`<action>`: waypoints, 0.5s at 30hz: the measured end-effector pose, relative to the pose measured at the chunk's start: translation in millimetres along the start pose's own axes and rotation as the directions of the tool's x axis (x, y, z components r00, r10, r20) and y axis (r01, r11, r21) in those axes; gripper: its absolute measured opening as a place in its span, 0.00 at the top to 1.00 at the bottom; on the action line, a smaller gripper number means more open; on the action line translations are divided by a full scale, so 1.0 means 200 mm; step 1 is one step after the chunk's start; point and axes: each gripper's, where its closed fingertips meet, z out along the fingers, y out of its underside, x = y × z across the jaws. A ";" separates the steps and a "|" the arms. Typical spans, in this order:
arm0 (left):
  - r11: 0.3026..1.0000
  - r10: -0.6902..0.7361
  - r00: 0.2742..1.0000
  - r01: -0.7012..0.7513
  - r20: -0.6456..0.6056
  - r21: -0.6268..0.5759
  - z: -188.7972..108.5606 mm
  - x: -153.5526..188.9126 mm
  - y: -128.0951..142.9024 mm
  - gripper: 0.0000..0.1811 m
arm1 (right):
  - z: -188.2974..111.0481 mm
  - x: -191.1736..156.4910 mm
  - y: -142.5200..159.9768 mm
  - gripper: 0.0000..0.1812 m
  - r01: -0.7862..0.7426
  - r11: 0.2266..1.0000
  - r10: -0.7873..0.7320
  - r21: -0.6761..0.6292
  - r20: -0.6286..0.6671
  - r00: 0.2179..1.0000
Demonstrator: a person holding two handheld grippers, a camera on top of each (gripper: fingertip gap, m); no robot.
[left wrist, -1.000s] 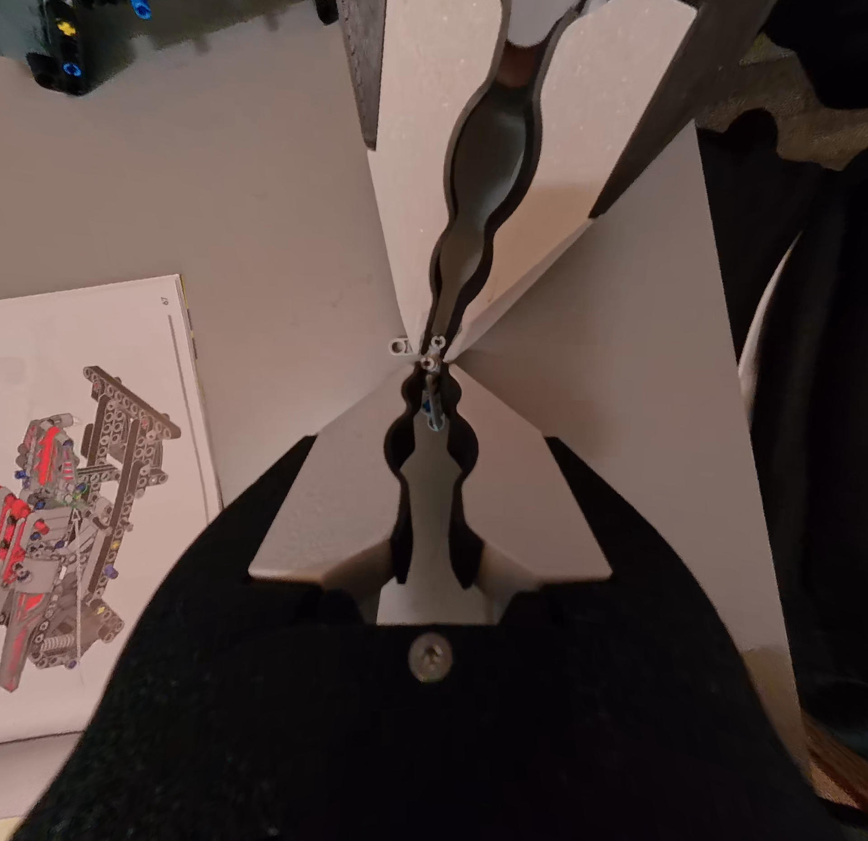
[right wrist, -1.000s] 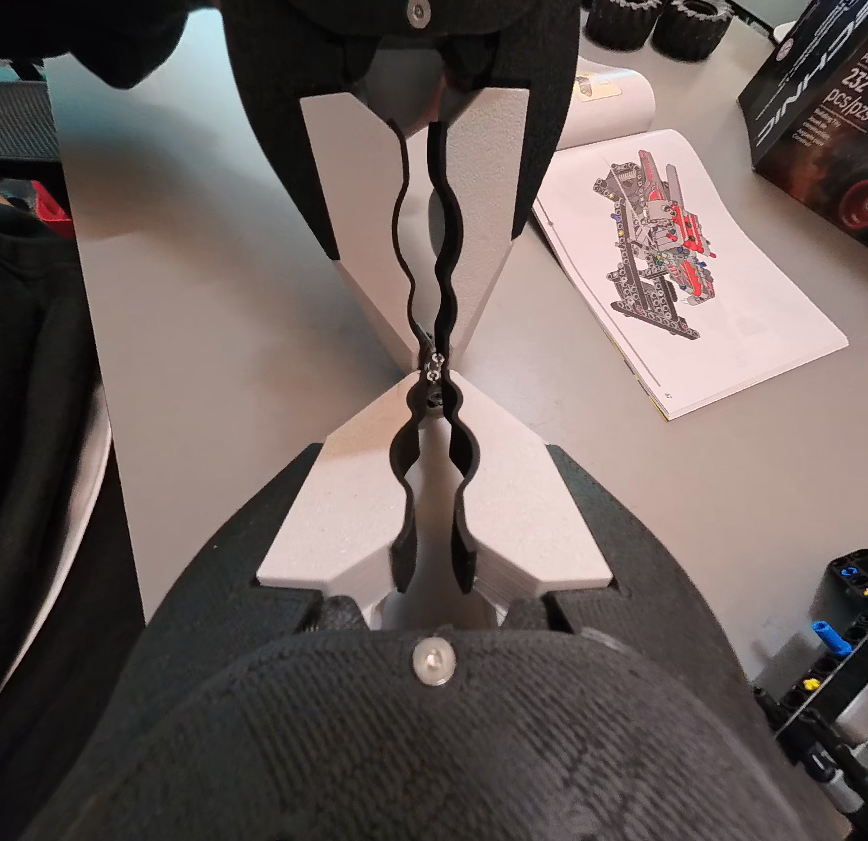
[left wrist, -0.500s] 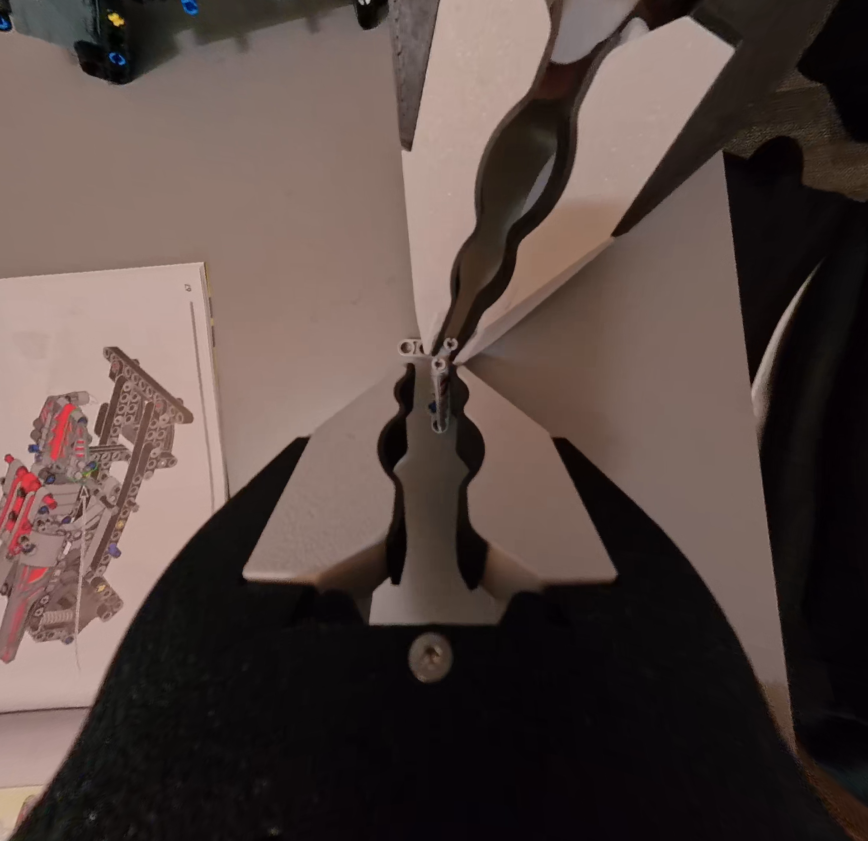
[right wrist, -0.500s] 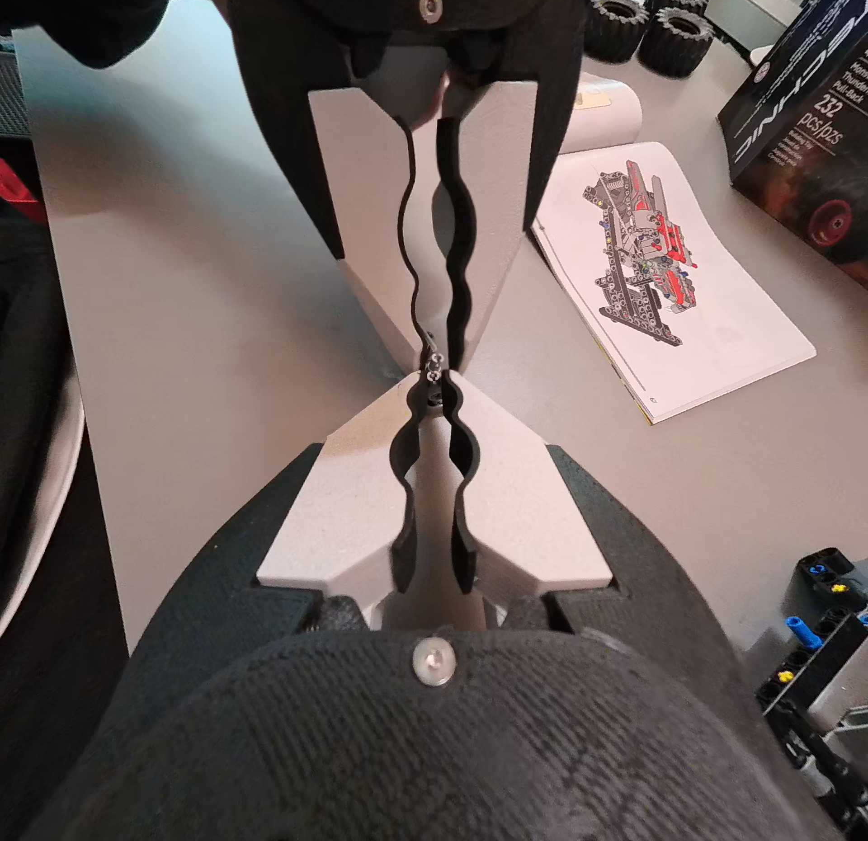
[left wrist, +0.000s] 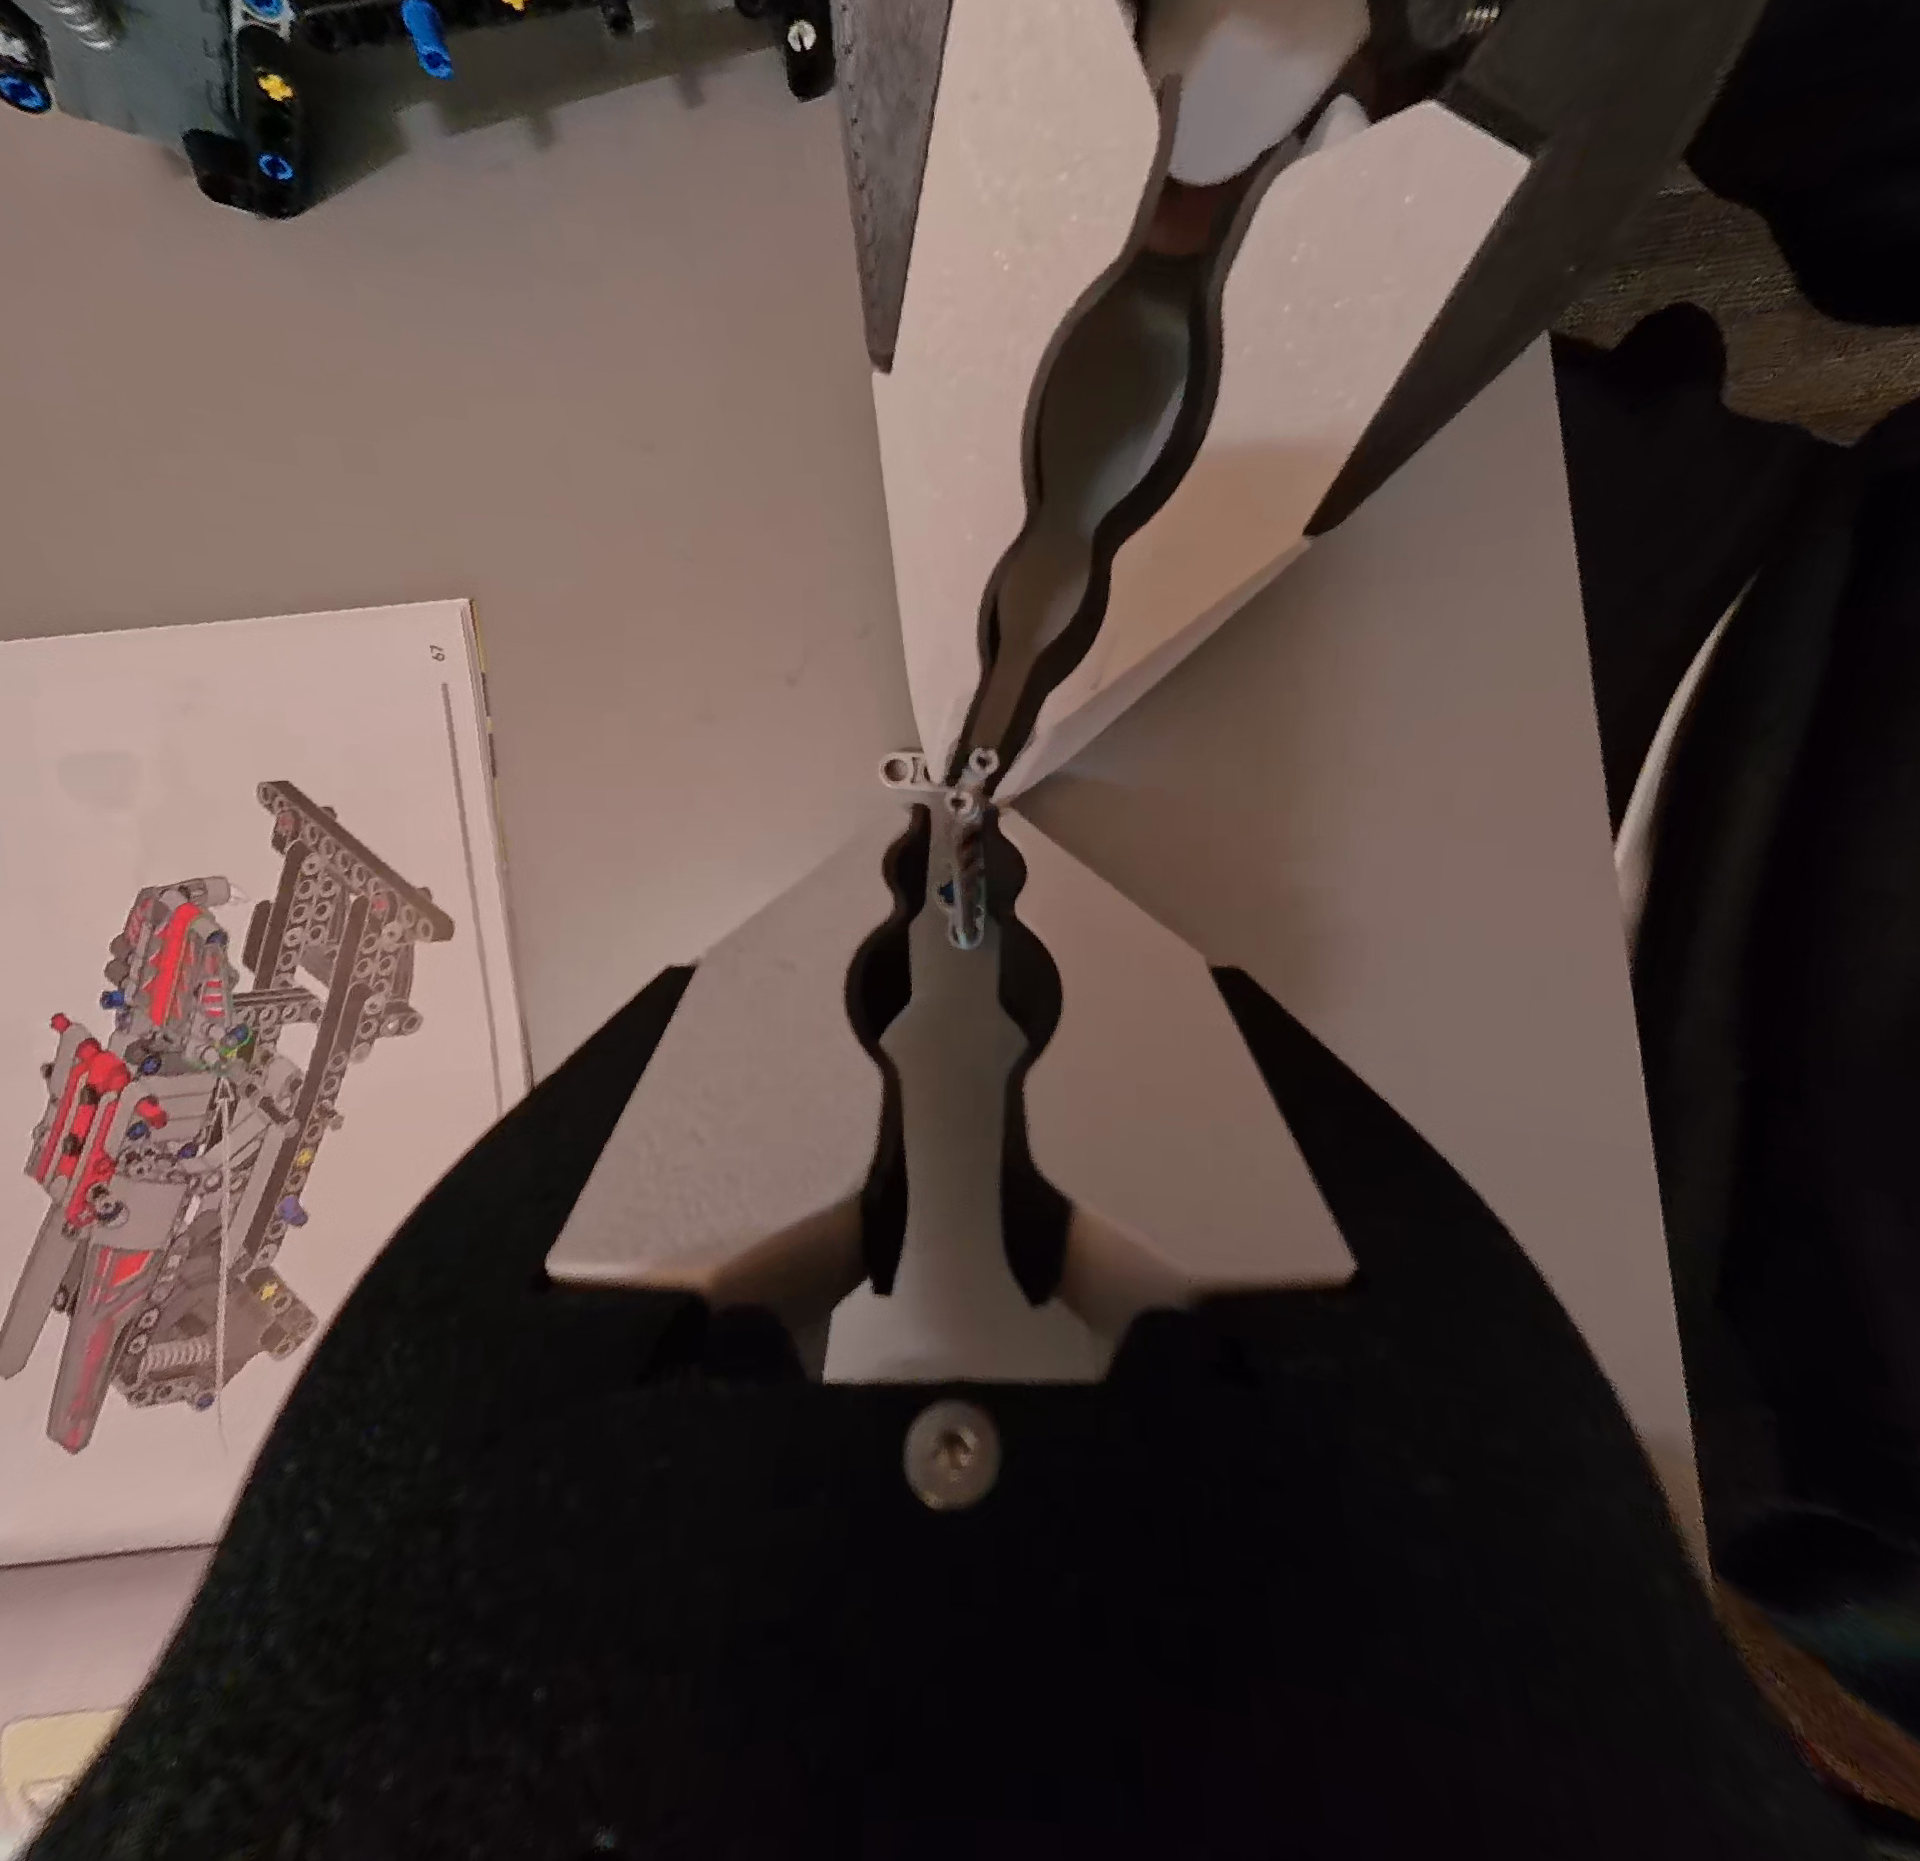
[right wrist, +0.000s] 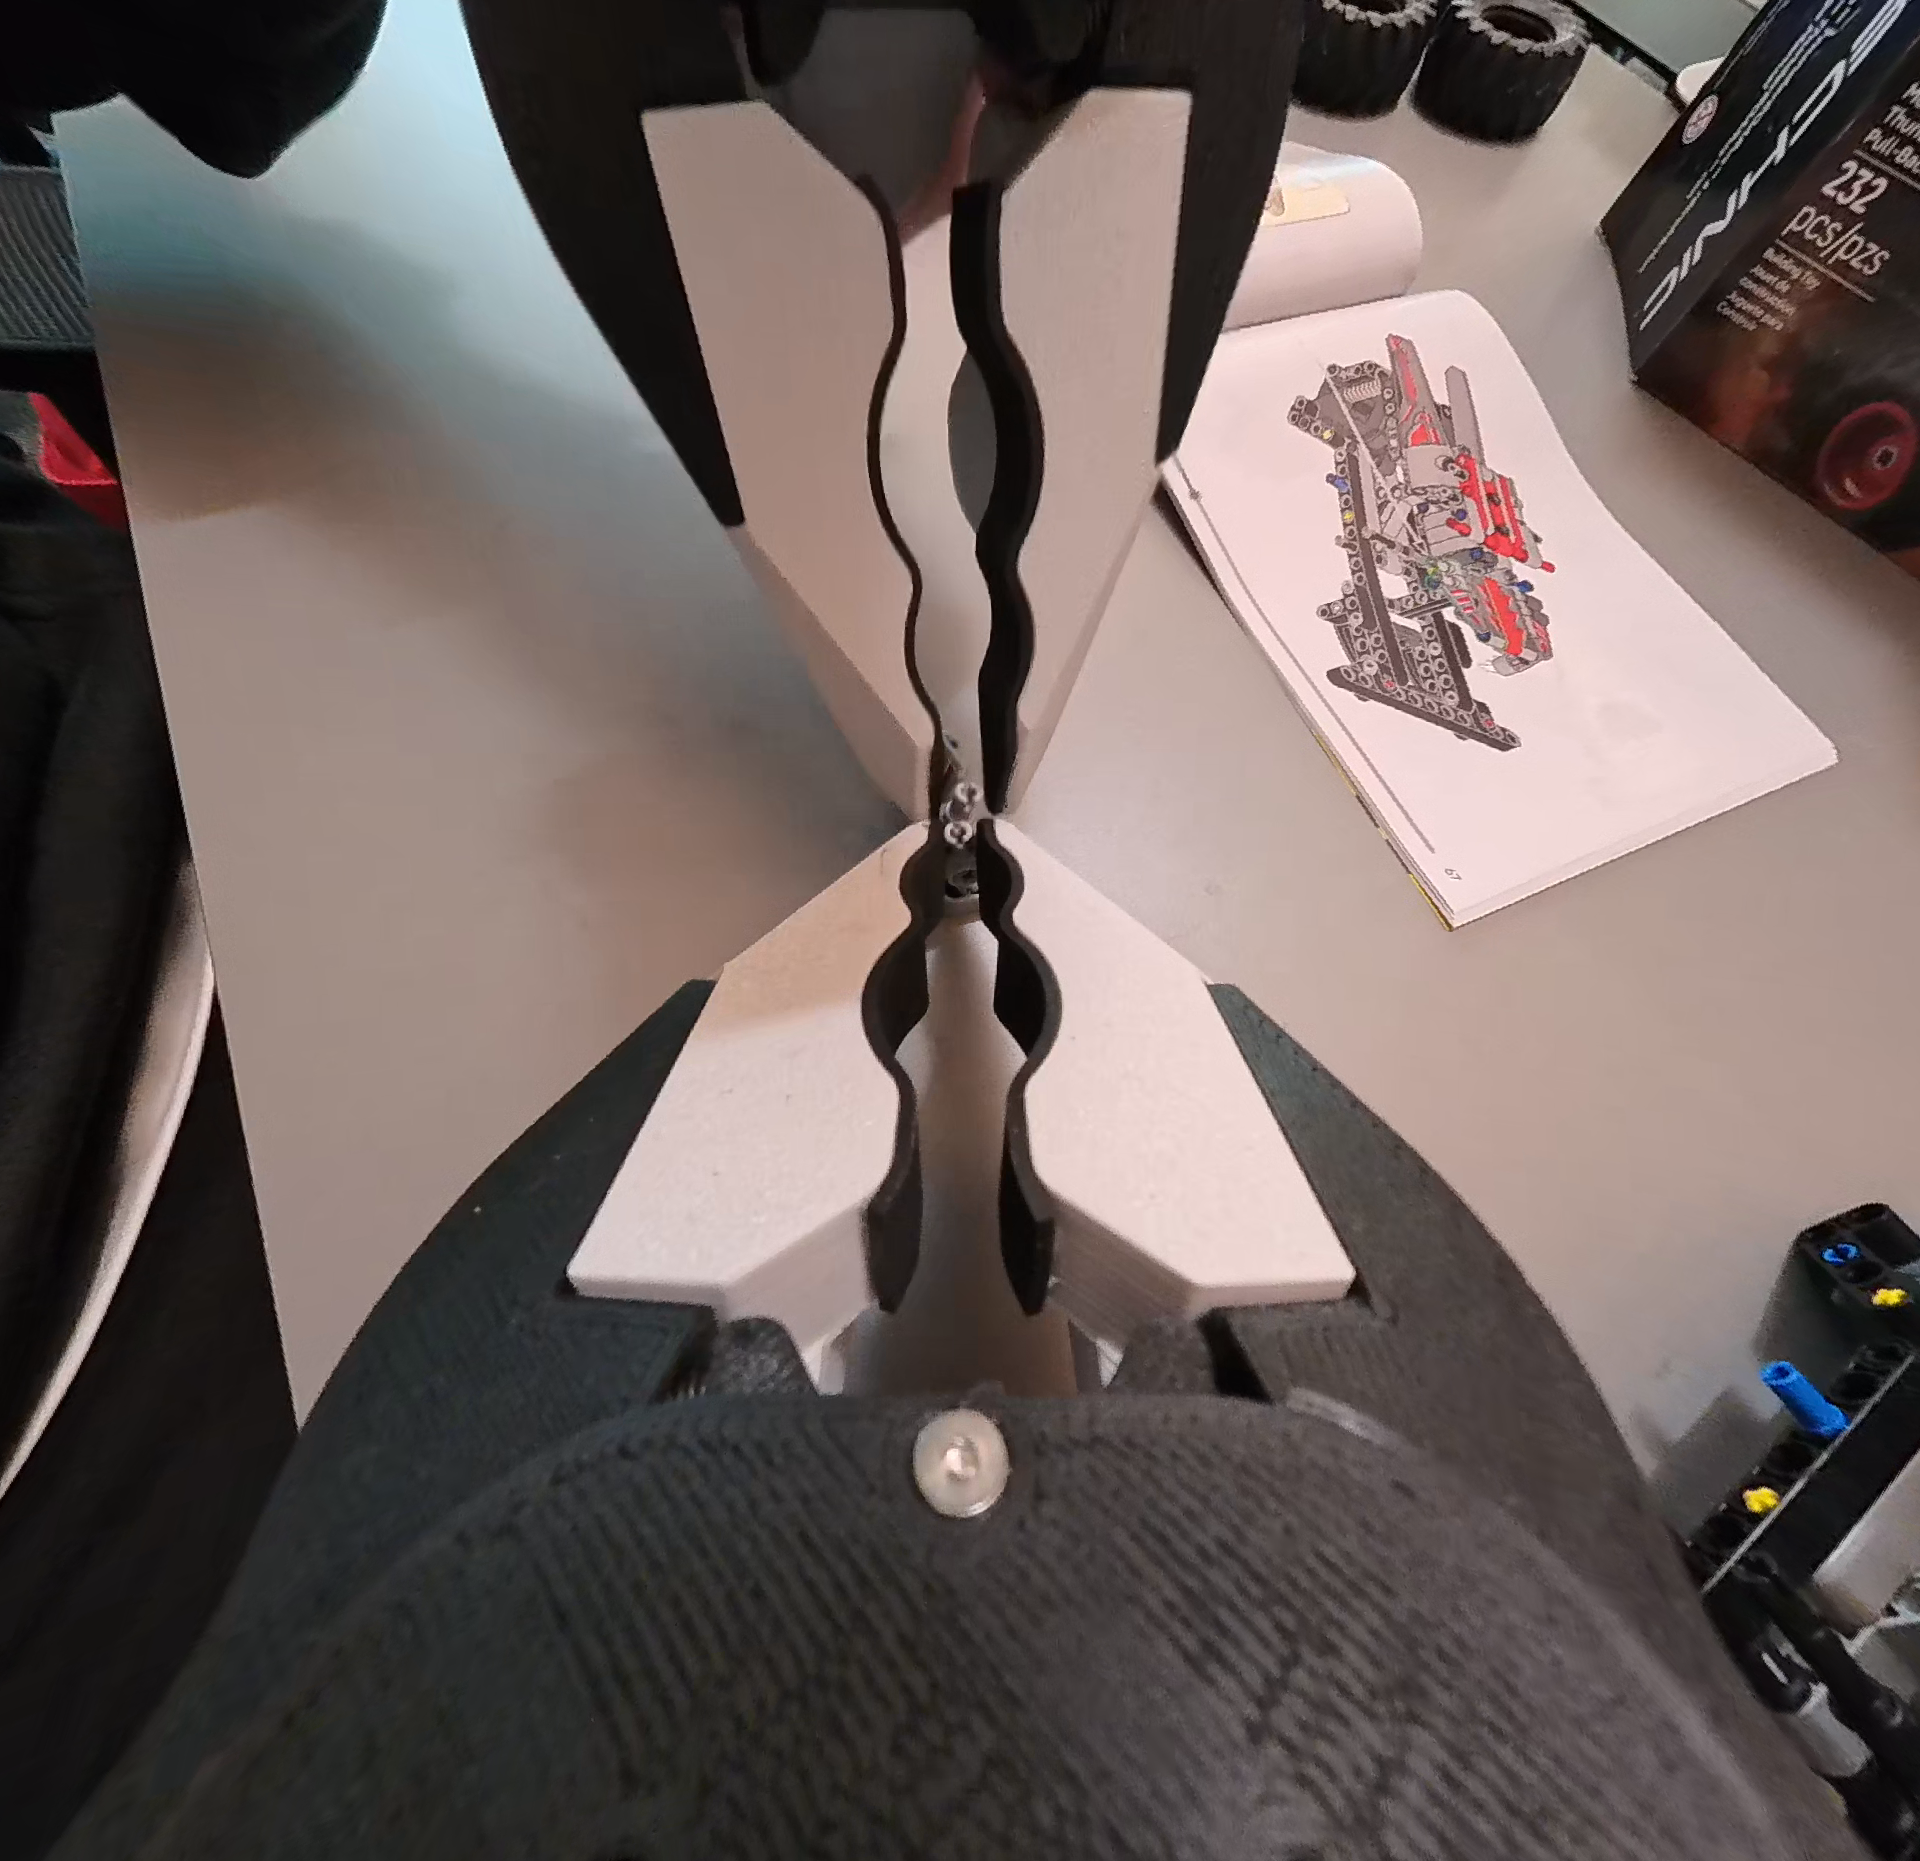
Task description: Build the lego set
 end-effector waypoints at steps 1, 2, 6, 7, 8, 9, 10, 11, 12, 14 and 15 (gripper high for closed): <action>1.000 0.002 1.000 -0.002 -0.009 0.001 0.00 0.01 0.00 0.98 | 0.00 0.00 0.00 0.98 -0.002 1.000 0.002 0.000 -0.001 1.000; 1.000 0.011 1.000 -0.011 -0.006 0.002 0.00 0.01 0.00 0.98 | 0.00 0.00 0.00 0.98 -0.003 1.000 0.003 0.000 0.001 1.000; 0.999 0.052 0.999 -0.052 0.005 0.011 0.01 0.01 0.00 0.98 | 0.00 0.00 0.00 0.98 -0.006 1.000 0.006 0.000 0.001 1.000; 0.998 0.062 0.998 -0.062 0.007 0.011 0.01 0.00 0.00 0.98 | 0.00 0.00 0.00 0.98 -0.007 1.000 0.007 0.001 -0.001 1.000; 0.997 0.071 0.997 -0.071 0.008 0.009 0.01 0.00 0.00 0.98 | 0.00 0.01 0.00 0.98 -0.007 1.000 0.007 0.002 -0.004 1.000; 0.997 0.081 0.997 -0.081 0.008 0.006 0.01 0.00 0.00 0.98 | 0.00 0.01 0.00 0.98 -0.004 1.000 0.004 0.001 -0.007 1.000; 0.996 0.089 0.996 -0.089 0.008 0.002 0.01 0.00 0.00 0.98 | 0.00 0.01 0.00 0.98 -0.002 1.000 0.002 0.001 -0.010 1.000; 0.995 0.103 0.995 -0.103 0.012 -0.002 0.01 0.00 0.00 0.98 | 0.00 0.01 0.00 0.98 -0.002 1.000 0.002 0.001 -0.011 1.000; 0.992 0.127 0.992 -0.127 0.021 -0.007 0.01 0.00 0.00 0.98 | 0.00 0.01 0.00 0.98 -0.002 1.000 0.002 0.001 -0.012 1.000; 0.987 0.163 0.986 -0.162 0.044 -0.015 0.01 0.00 0.00 0.98 | 0.00 0.01 0.00 0.98 -0.003 1.000 0.003 0.000 -0.012 1.000; 0.985 0.174 0.983 -0.173 0.054 -0.017 0.01 0.00 0.00 0.98 | 0.00 0.01 0.00 0.98 0.001 1.000 -0.001 0.001 -0.011 1.000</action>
